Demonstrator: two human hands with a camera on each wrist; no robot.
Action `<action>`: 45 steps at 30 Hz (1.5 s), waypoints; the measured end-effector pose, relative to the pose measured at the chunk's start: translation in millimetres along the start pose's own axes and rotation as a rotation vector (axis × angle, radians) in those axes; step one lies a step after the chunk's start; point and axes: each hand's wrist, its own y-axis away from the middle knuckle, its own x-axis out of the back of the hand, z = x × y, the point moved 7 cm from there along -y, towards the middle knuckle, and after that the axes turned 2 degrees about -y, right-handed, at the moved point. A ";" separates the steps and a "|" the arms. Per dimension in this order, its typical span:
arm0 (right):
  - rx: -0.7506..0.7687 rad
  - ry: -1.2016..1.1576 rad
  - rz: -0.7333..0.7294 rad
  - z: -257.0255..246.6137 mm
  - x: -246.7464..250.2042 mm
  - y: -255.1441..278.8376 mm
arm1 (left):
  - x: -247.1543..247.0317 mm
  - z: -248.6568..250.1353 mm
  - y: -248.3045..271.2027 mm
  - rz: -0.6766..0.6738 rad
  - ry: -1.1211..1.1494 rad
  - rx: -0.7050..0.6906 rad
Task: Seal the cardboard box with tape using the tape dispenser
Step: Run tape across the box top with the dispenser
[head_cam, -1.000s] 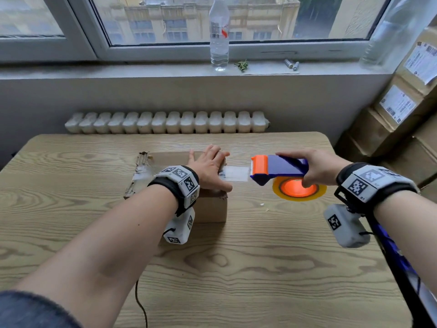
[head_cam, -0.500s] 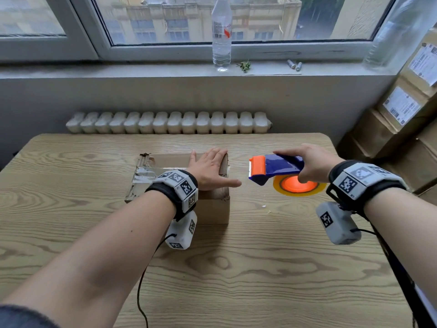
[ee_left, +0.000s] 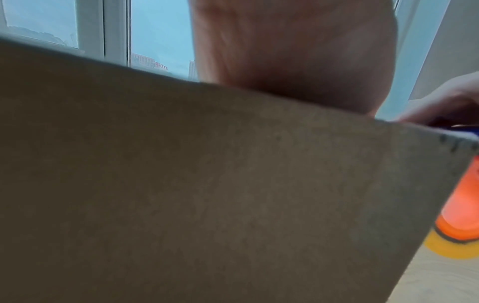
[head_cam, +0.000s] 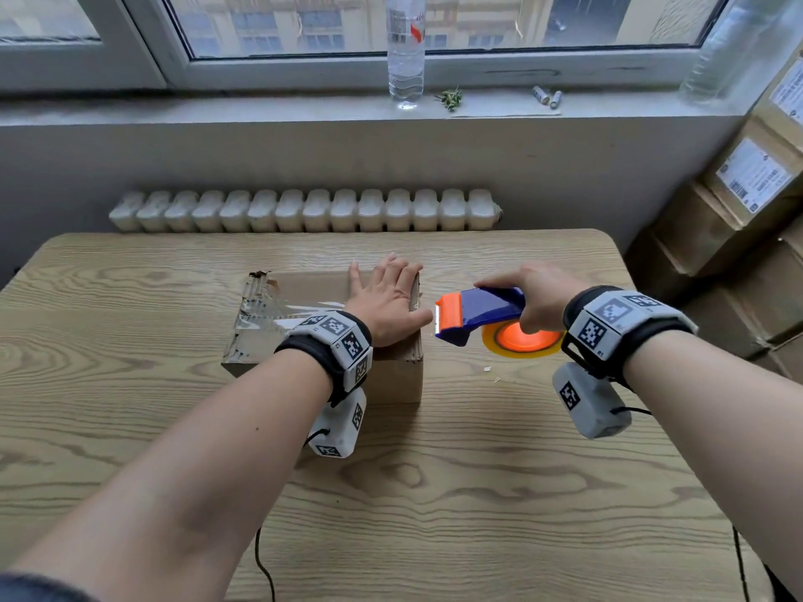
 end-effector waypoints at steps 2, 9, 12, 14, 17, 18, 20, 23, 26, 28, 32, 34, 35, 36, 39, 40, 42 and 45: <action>0.013 0.001 -0.011 -9.2 -4.8 -7.6 | -1.6 -0.7 -1.5 0.004 -0.001 -0.004; 0.030 0.020 -0.023 -26.9 -8.0 -18.3 | -2.7 -1.1 -2.3 0.017 -0.033 0.009; -0.009 -0.003 -0.041 -28.1 -5.7 -18.5 | -1.8 0.2 -2.0 0.008 -0.035 0.024; -0.031 -0.011 -0.076 -29.6 -5.5 -18.5 | -1.1 1.1 -2.0 -0.001 -0.044 0.036; -0.036 -0.014 -0.127 -29.7 -7.7 -18.7 | -1.1 3.3 -1.8 -0.013 -0.050 0.044; -0.035 -0.024 -0.140 -29.6 -8.9 -18.3 | -1.3 3.6 -2.0 -0.017 -0.049 0.046; -0.032 -0.045 -0.148 -29.8 -11.1 -17.2 | -1.5 4.2 -2.1 -0.023 -0.048 0.049; 0.018 0.012 -0.076 -31.2 -9.9 -17.0 | -2.4 4.8 -2.4 -0.024 -0.025 0.051; 0.094 0.112 0.007 -29.8 -6.2 -16.8 | -2.1 4.6 -2.9 -0.015 0.002 0.059; 0.091 0.131 0.019 -26.5 -6.0 -16.3 | -2.2 5.0 -3.4 -0.017 0.001 0.063; 0.084 0.141 -0.019 -30.3 -14.3 -19.2 | -2.0 6.0 -2.9 -0.025 -0.012 0.082; 0.051 0.124 -0.048 -31.9 -17.4 -20.9 | -2.5 6.7 -2.5 -0.027 -0.023 0.083; 0.034 0.120 -0.054 -31.9 -17.0 -21.3 | -2.9 7.6 -2.5 -0.026 -0.030 0.085; 0.018 0.113 -0.058 -31.9 -16.4 -21.9 | -2.9 8.3 -2.5 -0.025 -0.037 0.087; -0.006 0.084 -0.102 -36.9 -12.2 -21.5 | -3.3 8.8 -2.9 -0.023 -0.053 0.091; -0.012 0.081 -0.115 -37.9 -10.2 -21.3 | -3.7 8.4 -3.5 -0.022 -0.054 0.092; -0.039 0.100 -0.142 -38.0 -7.9 -22.3 | -3.8 8.1 -4.1 -0.024 -0.058 0.096; -0.073 0.129 -0.193 -36.2 -19.1 -22.7 | -3.2 9.1 -2.4 -0.030 -0.068 0.099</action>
